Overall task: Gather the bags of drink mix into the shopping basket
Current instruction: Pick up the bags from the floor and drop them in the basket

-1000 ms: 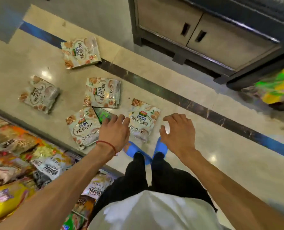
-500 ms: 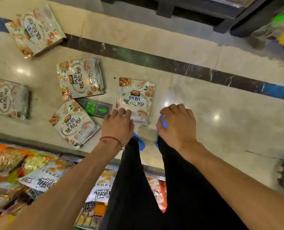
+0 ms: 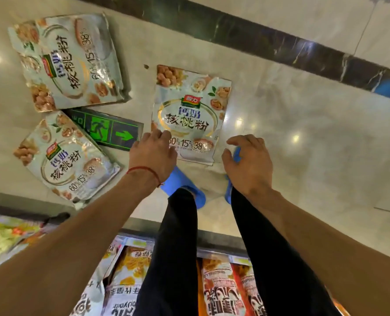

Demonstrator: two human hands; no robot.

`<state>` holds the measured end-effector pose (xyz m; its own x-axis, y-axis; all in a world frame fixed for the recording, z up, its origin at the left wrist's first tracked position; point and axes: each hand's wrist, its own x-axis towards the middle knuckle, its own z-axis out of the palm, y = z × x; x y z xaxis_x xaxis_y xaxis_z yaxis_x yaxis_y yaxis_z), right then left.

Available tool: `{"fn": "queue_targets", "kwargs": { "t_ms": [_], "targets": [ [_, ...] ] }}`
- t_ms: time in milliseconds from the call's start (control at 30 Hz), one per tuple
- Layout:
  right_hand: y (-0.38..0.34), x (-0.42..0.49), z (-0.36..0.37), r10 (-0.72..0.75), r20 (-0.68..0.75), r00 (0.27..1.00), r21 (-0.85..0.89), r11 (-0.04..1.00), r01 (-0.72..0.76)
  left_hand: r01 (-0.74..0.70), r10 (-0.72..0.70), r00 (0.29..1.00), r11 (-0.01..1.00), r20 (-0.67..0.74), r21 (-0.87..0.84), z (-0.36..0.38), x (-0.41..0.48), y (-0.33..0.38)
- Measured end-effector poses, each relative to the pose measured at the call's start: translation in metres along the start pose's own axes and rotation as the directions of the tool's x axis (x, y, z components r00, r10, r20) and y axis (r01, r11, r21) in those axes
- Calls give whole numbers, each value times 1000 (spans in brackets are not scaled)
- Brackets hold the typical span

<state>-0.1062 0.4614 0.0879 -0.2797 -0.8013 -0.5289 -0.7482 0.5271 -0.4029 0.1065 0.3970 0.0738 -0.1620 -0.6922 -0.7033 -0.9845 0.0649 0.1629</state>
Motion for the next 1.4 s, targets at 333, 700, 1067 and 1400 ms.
{"fn": "queue_targets", "kwargs": {
  "t_ms": [333, 700, 1067, 1400],
  "targets": [
    [50, 118, 161, 495, 240, 835, 276, 790, -547, 303, -315, 948, 854, 43, -424, 124, 132, -57],
    [101, 184, 246, 582, 417, 698, 611, 389, -689, 474, -507, 814, 301, 282, -827, 195, 200, -81],
    [78, 126, 116, 578, 363, 731, 588, 466, -661, 460, -441, 834, 223, 332, -859, 108, 103, -22],
    [47, 9, -110, 425, 387, 818, 674, 475, -566, 378, -440, 872, 329, 214, -865, -56, -50, 76]
  ]
}}
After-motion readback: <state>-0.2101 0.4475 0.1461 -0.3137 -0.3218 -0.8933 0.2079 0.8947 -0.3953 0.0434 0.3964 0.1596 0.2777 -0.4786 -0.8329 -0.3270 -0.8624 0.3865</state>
